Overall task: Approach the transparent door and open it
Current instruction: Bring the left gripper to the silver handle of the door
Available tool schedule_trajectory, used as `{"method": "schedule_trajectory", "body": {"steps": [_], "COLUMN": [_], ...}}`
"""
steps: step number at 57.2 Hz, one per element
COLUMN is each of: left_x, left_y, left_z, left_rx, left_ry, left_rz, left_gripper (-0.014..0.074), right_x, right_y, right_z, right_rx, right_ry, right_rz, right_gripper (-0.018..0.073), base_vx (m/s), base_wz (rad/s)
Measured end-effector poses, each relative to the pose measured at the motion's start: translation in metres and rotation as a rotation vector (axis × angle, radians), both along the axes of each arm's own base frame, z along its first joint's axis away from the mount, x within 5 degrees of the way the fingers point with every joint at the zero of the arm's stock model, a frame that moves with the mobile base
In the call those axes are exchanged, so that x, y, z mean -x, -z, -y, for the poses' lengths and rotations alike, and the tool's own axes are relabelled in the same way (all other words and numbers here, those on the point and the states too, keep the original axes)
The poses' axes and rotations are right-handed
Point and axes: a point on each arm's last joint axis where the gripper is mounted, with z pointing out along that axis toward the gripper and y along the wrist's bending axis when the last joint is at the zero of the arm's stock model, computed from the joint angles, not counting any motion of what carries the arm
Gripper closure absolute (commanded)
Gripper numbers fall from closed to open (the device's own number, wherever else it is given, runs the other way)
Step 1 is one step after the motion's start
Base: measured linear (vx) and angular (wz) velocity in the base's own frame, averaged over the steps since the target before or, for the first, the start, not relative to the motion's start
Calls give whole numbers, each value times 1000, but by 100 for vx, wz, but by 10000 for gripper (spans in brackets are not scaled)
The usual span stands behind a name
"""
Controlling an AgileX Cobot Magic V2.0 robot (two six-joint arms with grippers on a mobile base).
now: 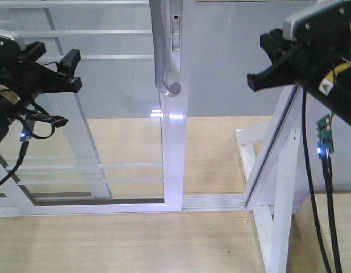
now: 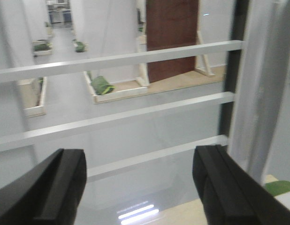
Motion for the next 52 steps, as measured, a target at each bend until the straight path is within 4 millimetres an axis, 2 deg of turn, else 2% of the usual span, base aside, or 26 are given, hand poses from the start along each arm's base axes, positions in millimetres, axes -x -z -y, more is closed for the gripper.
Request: {"method": "schedule_trajectory", "body": {"steps": [8,19,34,52], "left_x": [-17,-37,-51,-74], "left_y": [-4,-11,-6,-4], "left_z": [31,74,116,127], "left_rx": [5,14,-26,24], "left_ry": [78,169,233,196], "left_rz": [26,59,-13,-63], "left_gripper": [21,21,21,21], "right_x": [41,69,71,71], "right_y": [24,39,40,40], "right_z": [13,21,22,22], "right_rx": [-18,-40,-43,-22], "right_ry": [20,37,38,33], "right_rz": [-44,-67,-62,-52], "right_gripper": [566,566,566,566], "base_vx": [0,0,0,0], "base_wz": [0,0,0,0]}}
